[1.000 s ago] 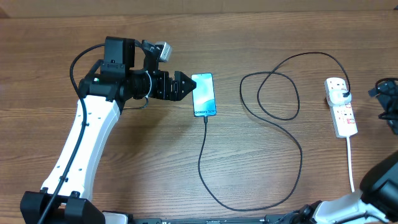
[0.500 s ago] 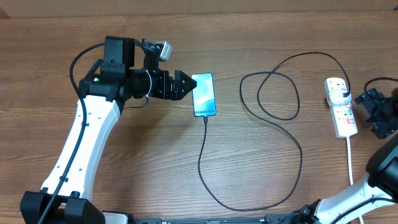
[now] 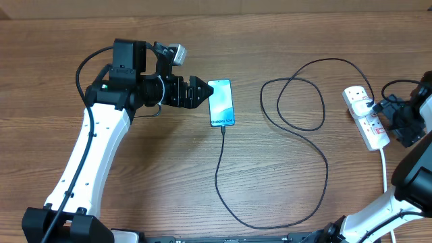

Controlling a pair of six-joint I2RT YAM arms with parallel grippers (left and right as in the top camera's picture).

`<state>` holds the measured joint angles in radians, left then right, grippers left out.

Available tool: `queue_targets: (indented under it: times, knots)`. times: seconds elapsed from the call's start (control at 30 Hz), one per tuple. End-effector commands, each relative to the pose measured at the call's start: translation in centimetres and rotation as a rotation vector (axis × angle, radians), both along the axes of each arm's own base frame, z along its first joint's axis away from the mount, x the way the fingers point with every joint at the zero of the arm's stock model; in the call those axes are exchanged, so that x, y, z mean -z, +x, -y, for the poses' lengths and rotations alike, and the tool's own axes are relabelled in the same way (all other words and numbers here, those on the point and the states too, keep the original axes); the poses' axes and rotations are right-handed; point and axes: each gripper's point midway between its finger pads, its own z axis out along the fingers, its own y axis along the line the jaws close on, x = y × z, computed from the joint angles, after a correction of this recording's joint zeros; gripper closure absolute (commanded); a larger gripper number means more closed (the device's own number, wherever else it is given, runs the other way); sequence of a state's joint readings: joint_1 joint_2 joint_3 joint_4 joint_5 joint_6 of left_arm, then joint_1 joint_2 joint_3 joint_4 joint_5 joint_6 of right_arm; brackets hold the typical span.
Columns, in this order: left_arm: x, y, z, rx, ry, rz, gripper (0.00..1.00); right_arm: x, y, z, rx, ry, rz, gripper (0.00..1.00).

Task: Plug charger to phone and switch on socket

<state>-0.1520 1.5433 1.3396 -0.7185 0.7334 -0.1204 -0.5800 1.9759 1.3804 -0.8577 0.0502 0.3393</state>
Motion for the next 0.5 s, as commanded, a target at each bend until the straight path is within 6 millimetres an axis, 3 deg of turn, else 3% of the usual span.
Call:
queue_targets:
  times: [0.0,0.47]
  knots:
    - [-1.59,-0.45,0.37,0.017,-0.02,0.038,0.0,-0.36,0.82,-0.46,-0.016,0.004,0.014,0.0]
    - [-1.61,-0.43,0.37,0.017,-0.02,0.039,0.0,-0.06,0.11,-1.44,-0.02,0.05,-0.01,0.0]
